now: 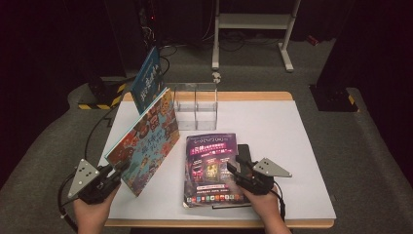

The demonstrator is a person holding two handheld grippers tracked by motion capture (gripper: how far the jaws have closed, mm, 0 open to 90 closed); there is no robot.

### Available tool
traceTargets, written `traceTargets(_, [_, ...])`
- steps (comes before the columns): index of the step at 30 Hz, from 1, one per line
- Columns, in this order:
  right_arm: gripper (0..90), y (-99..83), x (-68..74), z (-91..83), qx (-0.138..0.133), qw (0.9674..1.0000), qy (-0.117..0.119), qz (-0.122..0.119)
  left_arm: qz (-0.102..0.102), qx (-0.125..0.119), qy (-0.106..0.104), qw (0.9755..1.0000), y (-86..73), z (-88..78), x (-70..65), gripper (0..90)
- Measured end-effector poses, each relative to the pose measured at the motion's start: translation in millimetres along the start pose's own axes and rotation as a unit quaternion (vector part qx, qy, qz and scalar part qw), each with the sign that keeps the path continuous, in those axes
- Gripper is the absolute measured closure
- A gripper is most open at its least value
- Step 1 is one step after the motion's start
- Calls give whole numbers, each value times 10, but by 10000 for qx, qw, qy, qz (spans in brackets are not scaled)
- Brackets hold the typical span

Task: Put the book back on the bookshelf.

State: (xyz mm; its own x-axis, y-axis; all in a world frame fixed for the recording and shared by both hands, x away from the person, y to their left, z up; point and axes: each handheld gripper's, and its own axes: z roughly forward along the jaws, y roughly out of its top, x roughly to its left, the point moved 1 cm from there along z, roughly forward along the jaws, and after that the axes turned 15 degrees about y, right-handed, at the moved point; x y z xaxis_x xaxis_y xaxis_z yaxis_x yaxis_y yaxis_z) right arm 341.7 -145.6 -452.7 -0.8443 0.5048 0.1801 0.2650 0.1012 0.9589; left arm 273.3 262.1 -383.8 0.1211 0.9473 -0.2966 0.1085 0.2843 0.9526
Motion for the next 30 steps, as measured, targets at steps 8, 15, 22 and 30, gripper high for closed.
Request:
traceTargets(8, [524,-6,0,2,20,10000,-1,10,-118,56,-134,9998,17,9,32,777])
traceTargets(15, [520,-7,-3,-5,20,10000,-9,15,53,-146,-192,9997,83,76,-34,740])
traceTargets(22, [516,-9,-1,-9,28,10000,-2,2,63,-137,-272,9995,188,205,-97,745])
traceTargets(30, [515,-9,11,-8,40,10000,13,-25,-90,-188,-316,9993,269,328,-140,692])
